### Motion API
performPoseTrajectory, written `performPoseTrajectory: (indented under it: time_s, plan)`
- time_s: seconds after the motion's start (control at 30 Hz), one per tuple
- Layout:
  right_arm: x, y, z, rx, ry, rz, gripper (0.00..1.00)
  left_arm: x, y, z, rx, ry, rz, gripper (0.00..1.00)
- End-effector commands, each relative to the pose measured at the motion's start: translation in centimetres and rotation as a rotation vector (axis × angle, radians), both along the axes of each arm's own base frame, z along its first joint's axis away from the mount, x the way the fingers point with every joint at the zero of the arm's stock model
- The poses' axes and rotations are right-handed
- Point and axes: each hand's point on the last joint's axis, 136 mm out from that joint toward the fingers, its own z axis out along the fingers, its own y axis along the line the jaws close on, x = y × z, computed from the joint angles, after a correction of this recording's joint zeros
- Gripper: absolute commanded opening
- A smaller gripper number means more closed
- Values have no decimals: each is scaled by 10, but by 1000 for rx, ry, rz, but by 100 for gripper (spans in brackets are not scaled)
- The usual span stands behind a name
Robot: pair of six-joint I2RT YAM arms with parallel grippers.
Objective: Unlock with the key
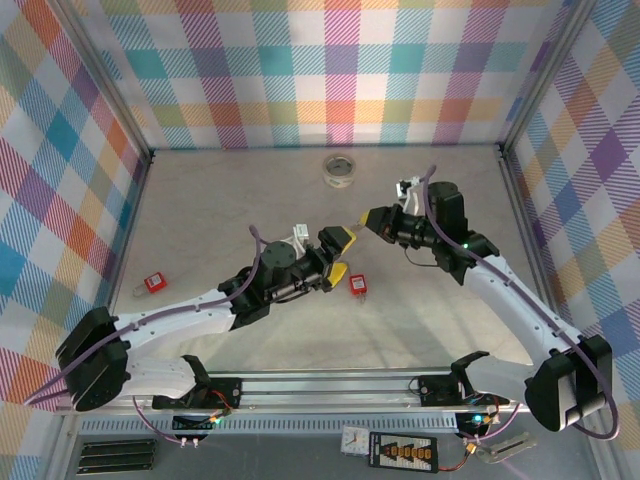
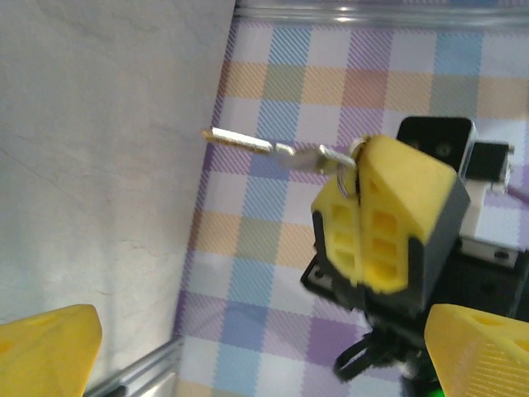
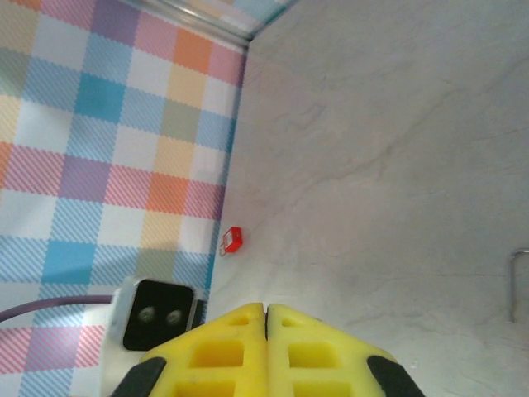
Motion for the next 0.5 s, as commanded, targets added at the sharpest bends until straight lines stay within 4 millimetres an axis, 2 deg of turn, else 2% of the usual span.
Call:
performPoseTrajectory:
  time_s: [0.0, 0.17, 0.33, 0.47]
  plan:
    - [-9, 10, 20, 72, -69, 7, 0, 1, -3, 33, -194, 13, 20, 100]
    - [-23, 18, 11, 113, -53, 21, 0, 10, 2, 23, -263, 60, 81, 100]
    - [-39, 29, 6, 121, -51, 55, 0, 15, -2, 16, -274, 78, 95, 98]
    - [-48, 28, 1, 111, -48, 59, 0, 21, 1, 10, -272, 84, 120, 96]
